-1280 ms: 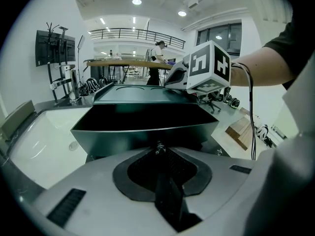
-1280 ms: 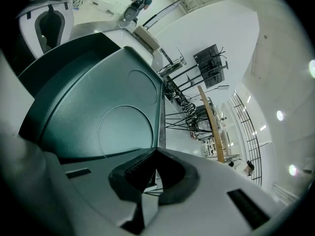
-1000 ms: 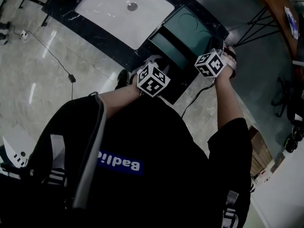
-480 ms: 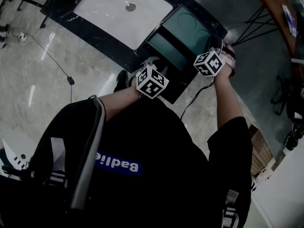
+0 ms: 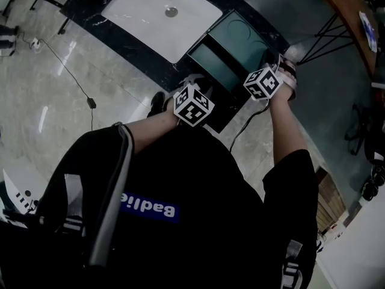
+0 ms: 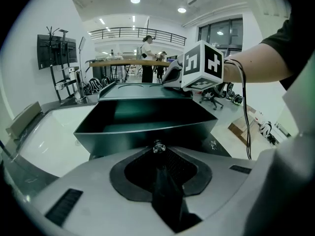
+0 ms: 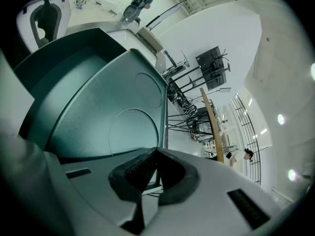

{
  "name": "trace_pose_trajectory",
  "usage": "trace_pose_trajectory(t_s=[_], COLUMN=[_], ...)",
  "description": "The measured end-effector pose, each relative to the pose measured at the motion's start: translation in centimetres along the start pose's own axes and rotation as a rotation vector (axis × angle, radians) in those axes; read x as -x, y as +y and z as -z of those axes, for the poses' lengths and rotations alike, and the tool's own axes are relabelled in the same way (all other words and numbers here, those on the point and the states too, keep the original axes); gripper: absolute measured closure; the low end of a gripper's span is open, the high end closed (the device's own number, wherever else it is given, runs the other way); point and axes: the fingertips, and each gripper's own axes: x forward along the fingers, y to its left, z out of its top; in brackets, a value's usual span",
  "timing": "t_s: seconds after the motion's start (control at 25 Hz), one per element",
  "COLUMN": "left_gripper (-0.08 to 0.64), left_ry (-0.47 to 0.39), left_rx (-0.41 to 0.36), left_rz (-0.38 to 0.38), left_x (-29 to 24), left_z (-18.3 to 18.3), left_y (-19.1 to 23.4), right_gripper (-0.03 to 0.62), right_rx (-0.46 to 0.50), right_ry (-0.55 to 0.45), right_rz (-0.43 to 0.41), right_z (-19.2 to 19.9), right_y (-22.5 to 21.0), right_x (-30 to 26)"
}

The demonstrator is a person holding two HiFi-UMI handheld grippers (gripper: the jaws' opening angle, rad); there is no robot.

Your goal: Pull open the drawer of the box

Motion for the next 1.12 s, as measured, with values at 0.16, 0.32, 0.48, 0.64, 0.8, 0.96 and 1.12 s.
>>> trace_pose_trajectory(t_s=[0.16, 0.32, 0.48, 0.64, 0.8, 0.96, 1.12], left_gripper=[0.503, 0.503, 0.503, 0.503, 0.5, 0.48, 0.48], left_ry=[0.016, 0.028, 0.031, 0.036, 0.031, 0.022, 0.025], left_rx=[0.001, 0.029, 0.068, 0.058, 0.036, 0.033, 0.041], left_rz=[-0.028, -0.051, -0.067, -0.102, -0.131, -0.145, -0.162], left_x=[0.3, 0.4, 0.6, 0.5, 0.9, 1.4, 2.2], left_z=[0.5, 0.7, 0.9, 0.9, 0.7, 0.6, 1.0], left_y=[0.1, 0.2, 0.1, 0.3, 0.3, 0.1, 0.0], right_gripper=[0.594, 0.594, 0.594, 0.594, 0.594, 0.594, 0.594], right_rx=[0.02, 0.014, 0.004, -0.002, -0.004, -0.007, -0.01], right_ry=[-0.006, -0.012, -0.02, -0.029, -0.041, -0.054, -0.066], right_rz=[0.011, 0.008, 0.007, 0.005, 0.01, 0.011, 0.018], right_z=[-0.2, -0.1, -0.1, -0.2, -0.4, -0.4, -0.5], right_y=[0.2, 0.0, 0.1, 0.0, 0.0, 0.0, -0.1], right_x=[0.2, 0.1, 0.2, 0.0, 0.1, 0.2, 0.1])
